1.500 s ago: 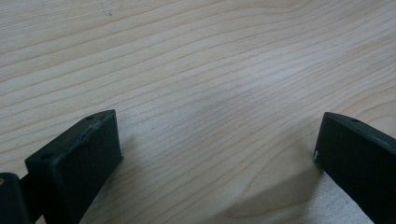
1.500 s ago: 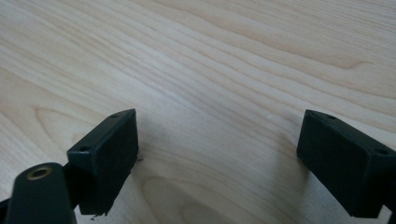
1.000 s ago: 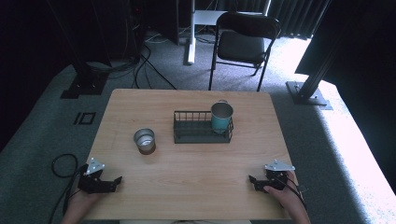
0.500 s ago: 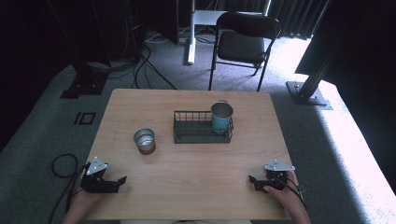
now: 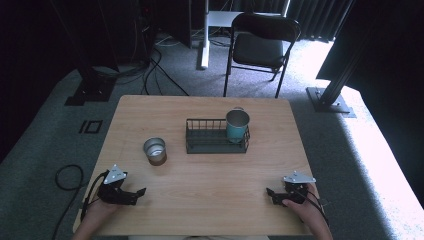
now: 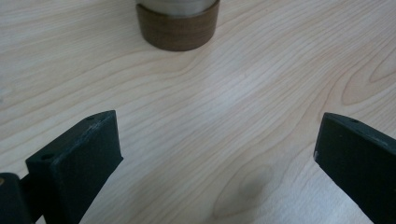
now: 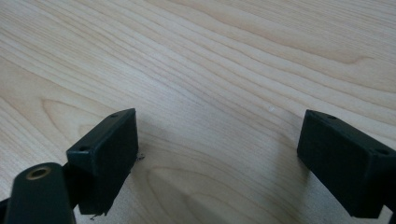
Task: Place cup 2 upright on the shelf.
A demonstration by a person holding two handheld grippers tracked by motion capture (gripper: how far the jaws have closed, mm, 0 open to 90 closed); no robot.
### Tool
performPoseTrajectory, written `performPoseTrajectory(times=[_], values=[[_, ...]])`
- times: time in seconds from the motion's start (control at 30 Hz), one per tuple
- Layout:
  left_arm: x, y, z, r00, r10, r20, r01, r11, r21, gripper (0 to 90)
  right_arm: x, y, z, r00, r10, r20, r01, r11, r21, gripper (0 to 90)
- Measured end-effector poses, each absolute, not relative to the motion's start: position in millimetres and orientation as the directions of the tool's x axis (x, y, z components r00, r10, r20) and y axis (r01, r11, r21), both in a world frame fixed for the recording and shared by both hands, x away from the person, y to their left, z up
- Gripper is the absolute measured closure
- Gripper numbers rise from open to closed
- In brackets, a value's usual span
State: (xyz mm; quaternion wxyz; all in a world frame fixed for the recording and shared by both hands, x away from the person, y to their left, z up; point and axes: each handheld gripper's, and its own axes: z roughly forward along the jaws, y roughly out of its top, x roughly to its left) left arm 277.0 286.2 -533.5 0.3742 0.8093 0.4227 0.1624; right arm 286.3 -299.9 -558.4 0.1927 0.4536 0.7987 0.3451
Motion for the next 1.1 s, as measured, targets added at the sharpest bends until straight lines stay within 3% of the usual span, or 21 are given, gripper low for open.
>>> performPoseTrajectory(times=[1.1], values=[[330,262,-517,0.567,0.823,-0.038,0.485,-0.297,0.823,2.1,286,-300,-558,-0.514,0.858,0.006,0.592,0.349,0.726,12.0]])
